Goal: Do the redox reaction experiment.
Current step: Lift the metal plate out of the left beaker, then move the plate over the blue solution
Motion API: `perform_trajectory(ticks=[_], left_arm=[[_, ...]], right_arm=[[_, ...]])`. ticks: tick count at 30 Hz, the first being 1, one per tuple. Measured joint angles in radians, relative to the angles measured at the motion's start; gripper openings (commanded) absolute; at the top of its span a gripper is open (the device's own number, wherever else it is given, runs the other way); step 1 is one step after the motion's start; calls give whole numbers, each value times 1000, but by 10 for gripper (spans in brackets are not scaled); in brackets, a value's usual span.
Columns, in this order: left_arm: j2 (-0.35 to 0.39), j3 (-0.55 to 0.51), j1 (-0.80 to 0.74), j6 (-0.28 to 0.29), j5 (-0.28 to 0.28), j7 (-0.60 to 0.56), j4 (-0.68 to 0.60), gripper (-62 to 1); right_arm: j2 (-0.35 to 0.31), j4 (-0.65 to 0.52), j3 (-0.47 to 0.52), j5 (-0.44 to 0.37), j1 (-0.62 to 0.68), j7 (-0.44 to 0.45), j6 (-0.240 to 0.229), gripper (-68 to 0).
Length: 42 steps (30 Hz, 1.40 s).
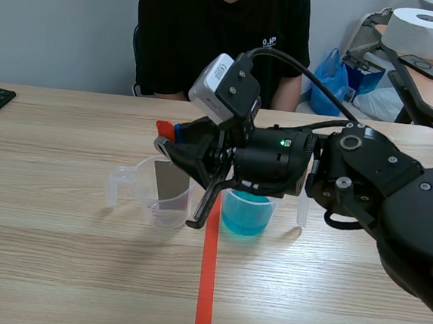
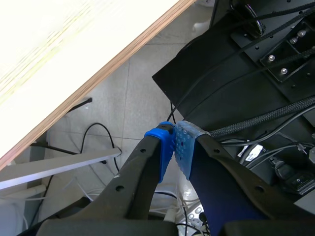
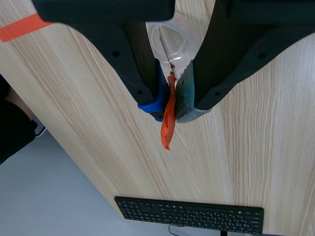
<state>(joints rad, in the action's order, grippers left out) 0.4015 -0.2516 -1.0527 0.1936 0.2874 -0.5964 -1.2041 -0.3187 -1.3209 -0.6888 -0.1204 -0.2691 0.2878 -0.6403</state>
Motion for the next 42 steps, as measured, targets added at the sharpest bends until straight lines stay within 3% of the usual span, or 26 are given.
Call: perform_trajectory(ticks=[5, 17, 28, 34, 42], left_arm=[[0, 0, 0, 2, 0, 0, 0, -569], [0, 0, 0, 2, 0, 0, 0, -569], [0, 0, 0, 2, 0, 24, 0, -569], [0, 0, 0, 1, 0, 23, 0, -569], [0, 0, 0, 2, 0, -82, 0, -569]], right_arm=[[0, -34, 0, -34, -32, -65, -5, -658], [0, -201, 43, -313, -65, -380, -22, -658], [-5, -404, 240, -628, -65, -767, -23, -658], [-5, -453, 349, -765, -65, -946, -22, -658], [-47, -453, 474, -879, -63, -1035, -22, -658]])
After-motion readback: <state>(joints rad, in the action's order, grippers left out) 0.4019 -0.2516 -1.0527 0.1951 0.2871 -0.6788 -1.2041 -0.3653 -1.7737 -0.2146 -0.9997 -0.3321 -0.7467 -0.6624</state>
